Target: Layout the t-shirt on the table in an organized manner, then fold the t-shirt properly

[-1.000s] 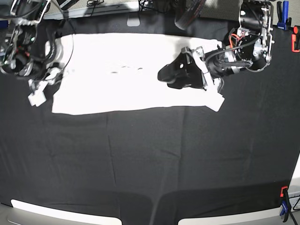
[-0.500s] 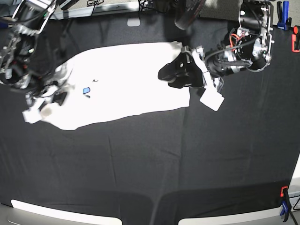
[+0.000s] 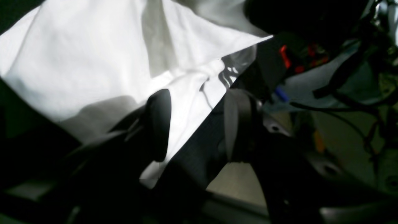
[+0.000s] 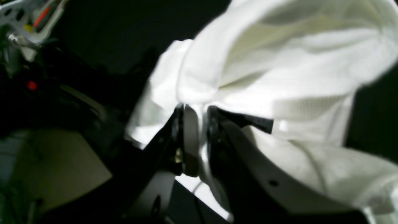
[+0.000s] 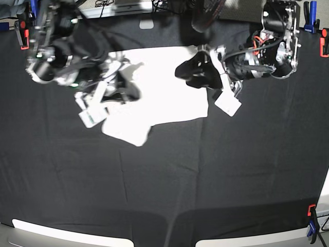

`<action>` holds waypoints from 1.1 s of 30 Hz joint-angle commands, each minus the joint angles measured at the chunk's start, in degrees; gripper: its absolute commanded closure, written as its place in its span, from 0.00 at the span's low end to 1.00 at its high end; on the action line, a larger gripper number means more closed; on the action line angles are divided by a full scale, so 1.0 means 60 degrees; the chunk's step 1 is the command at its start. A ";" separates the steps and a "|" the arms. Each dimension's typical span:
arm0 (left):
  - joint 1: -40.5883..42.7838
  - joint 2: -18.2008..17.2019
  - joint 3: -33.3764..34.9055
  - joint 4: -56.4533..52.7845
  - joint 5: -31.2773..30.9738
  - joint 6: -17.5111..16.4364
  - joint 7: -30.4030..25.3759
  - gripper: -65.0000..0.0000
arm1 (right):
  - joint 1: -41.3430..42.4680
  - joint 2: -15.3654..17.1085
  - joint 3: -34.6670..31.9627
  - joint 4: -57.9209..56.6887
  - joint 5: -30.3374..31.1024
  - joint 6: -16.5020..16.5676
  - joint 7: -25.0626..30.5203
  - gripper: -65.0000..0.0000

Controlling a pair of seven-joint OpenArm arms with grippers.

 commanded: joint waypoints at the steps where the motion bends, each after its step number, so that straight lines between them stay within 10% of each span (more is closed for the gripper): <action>1: -0.0106 -0.0175 -0.0044 0.0288 0.0182 -0.0055 -0.0131 0.60 | 0.0131 -0.0084 -0.0095 0.0197 0.0178 -0.0007 0.0215 1.00; 8: -0.0117 -0.1206 -0.1162 0.1548 0.2302 0.1122 -0.0583 0.60 | 0.0131 -0.1177 -0.0761 0.0193 0.0153 0.0000 0.0215 1.00; 16: -0.0040 -0.1708 -0.2175 0.1971 0.2324 0.1239 -0.0521 0.60 | 0.0127 -0.2095 -0.1140 0.0193 -0.1596 0.0004 0.0215 1.00; 17: -0.0040 -0.1701 -0.2171 0.1971 0.2320 0.1235 -0.0521 0.60 | 0.0127 -0.2182 -0.1140 0.0193 -0.1588 0.0004 0.0219 0.88; 21: -0.0044 -0.1705 -0.2171 0.1971 0.2317 0.1235 -0.0557 0.60 | 0.0095 -0.2477 -0.1224 0.0193 -0.0907 -0.0007 0.0215 0.57; 33: -0.0044 -0.1705 -0.2171 0.1971 0.2328 0.1231 -0.0554 0.60 | 0.0175 -0.2473 -0.2787 0.0226 0.1530 0.0579 0.0219 0.57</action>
